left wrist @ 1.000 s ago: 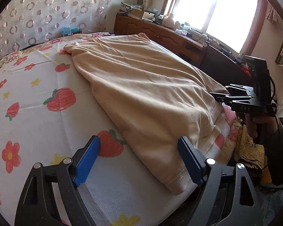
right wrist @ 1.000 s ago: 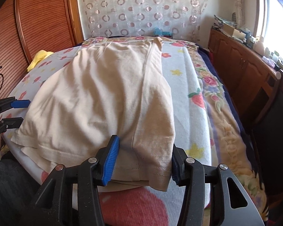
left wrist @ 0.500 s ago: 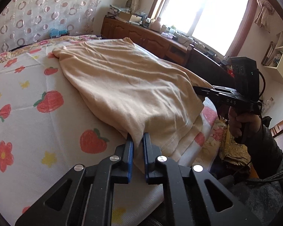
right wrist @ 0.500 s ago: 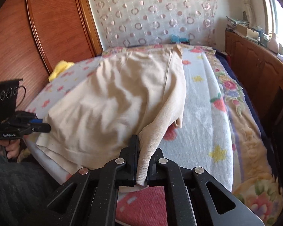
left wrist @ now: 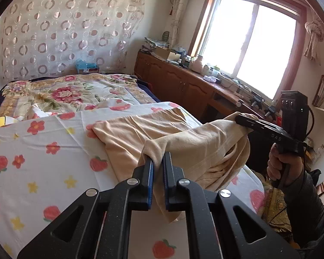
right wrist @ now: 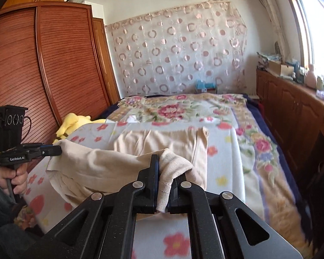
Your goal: Fold small clothes
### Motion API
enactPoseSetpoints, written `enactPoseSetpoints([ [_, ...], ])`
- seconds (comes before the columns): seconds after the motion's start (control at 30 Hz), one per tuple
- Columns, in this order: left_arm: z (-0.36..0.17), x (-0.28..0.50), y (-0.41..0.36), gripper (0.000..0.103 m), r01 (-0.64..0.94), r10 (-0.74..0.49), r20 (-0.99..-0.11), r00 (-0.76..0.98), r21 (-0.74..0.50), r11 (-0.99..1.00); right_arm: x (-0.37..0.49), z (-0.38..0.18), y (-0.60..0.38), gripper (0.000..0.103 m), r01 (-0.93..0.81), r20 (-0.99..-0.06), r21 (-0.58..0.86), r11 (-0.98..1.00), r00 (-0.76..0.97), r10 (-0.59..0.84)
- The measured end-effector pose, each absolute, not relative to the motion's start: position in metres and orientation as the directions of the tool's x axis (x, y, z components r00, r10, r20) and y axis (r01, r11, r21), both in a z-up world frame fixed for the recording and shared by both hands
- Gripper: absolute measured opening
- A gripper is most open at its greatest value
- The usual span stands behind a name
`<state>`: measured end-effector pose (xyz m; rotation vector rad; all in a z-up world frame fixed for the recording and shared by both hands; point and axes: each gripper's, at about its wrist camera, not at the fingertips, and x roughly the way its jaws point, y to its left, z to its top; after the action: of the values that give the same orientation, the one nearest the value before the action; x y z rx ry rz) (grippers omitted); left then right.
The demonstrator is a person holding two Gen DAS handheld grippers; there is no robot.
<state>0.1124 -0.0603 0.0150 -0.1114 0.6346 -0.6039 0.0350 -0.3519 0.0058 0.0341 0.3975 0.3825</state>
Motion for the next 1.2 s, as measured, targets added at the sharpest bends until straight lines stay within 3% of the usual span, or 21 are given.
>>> enactPoseSetpoints([
  [0.33,-0.011,0.222,-0.058,0.009,0.410,-0.490,-0.615,0.618,-0.280,0.868,0.171,0.003,-0.317,0.005,-0.331,-0.493,0.031,0.943,0.816,0.302],
  [0.63,-0.029,0.259,-0.061,0.010,0.392,-0.460,-0.667,0.586,-0.264,0.881,0.222,0.011,-0.302,0.005,-0.337,-0.548,0.032,0.941,0.782,0.299],
  [0.67,-0.029,0.258,-0.061,0.012,0.399,-0.464,-0.667,0.583,-0.262,0.879,0.224,0.011,-0.301,0.007,-0.339,-0.554,0.036,0.940,0.776,0.302],
  [0.73,-0.025,0.252,-0.057,0.032,0.409,-0.467,-0.655,0.593,-0.254,0.876,0.225,0.013,-0.302,0.012,-0.340,-0.571,0.038,0.940,0.765,0.300],
  [0.77,-0.023,0.249,-0.055,0.038,0.412,-0.467,-0.648,0.602,-0.249,0.876,0.222,0.017,-0.304,0.015,-0.344,-0.576,0.036,0.938,0.760,0.301],
  [0.87,-0.017,0.239,-0.046,0.056,0.427,-0.472,-0.641,0.604,-0.240,0.872,0.211,0.027,-0.315,0.037,-0.337,-0.563,0.010,0.942,0.776,0.283],
  [0.9,-0.017,0.236,-0.044,0.071,0.428,-0.472,-0.642,0.604,-0.238,0.872,0.207,0.030,-0.318,0.043,-0.328,-0.553,-0.002,0.945,0.787,0.272],
  [0.93,-0.018,0.231,-0.041,0.078,0.429,-0.471,-0.642,0.605,-0.235,0.872,0.202,0.035,-0.321,0.046,-0.324,-0.546,-0.009,0.946,0.794,0.267],
  [1.03,-0.027,0.221,-0.040,0.078,0.437,-0.477,-0.657,0.583,-0.241,0.867,0.185,0.042,-0.329,0.049,-0.311,-0.532,-0.023,0.950,0.809,0.252],
  [1.2,-0.048,0.218,-0.051,0.078,0.446,-0.442,-0.719,0.536,-0.203,0.872,0.180,0.025,-0.322,0.049,-0.365,-0.591,-0.041,0.930,0.760,0.271],
])
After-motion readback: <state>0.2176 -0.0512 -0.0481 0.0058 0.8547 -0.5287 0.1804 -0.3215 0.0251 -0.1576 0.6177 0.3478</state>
